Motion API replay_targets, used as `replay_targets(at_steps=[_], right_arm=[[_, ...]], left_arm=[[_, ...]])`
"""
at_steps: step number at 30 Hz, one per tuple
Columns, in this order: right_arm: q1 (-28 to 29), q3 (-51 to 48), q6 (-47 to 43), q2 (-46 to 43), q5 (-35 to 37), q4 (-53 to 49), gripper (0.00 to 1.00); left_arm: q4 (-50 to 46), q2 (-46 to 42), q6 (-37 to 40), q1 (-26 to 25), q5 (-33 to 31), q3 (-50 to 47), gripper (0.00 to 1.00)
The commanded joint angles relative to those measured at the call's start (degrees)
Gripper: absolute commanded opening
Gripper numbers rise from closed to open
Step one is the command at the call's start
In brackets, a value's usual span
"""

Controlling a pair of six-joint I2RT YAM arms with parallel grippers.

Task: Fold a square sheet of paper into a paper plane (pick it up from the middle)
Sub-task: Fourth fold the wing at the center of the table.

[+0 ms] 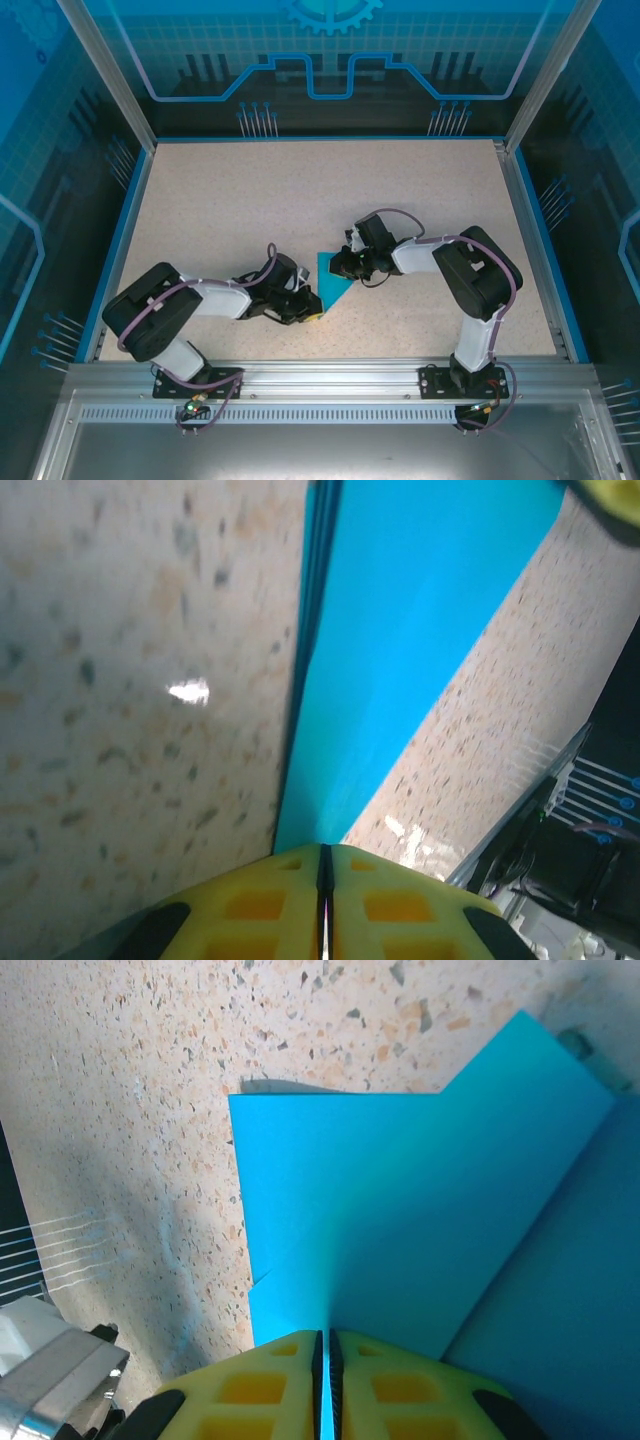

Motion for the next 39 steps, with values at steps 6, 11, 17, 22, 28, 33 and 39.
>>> replay_targets(at_steps=[6,11,17,22,28,33,39], right_arm=[[1.2,0.5,-1.0,-2.5,1.5,-5.2,0.17],[1.0,2.6,-3.1,-10.0,5.4,-11.4,0.24],[-0.8,-3.0,-1.6,-16.3,8.5,-14.1,0.35],[-0.8,-7.2,0.4,-17.6,7.7,-12.0,0.38],[-0.1,-9.3,2.2,-16.1,7.1,-9.4,0.41],[0.3,-9.4,2.9,-14.6,7.0,-8.3,0.42],[0.7,-9.3,4.1,-13.1,7.5,-8.0,0.42]], left_arm=[[-16.5,-12.8,5.6,0.8,0.2,-0.9,0.12],[-24.2,-18.9,10.1,6.0,-5.8,4.0,0.19],[-24.4,-12.2,13.2,7.6,-7.7,12.1,0.21],[-20.6,-5.8,13.4,7.6,-6.7,15.6,0.24],[-20.0,0.4,14.7,7.6,-5.8,18.5,0.27],[-20.6,3.7,15.7,7.5,-6.0,20.5,0.30],[-21.7,6.6,16.6,7.1,-6.4,22.4,0.33]])
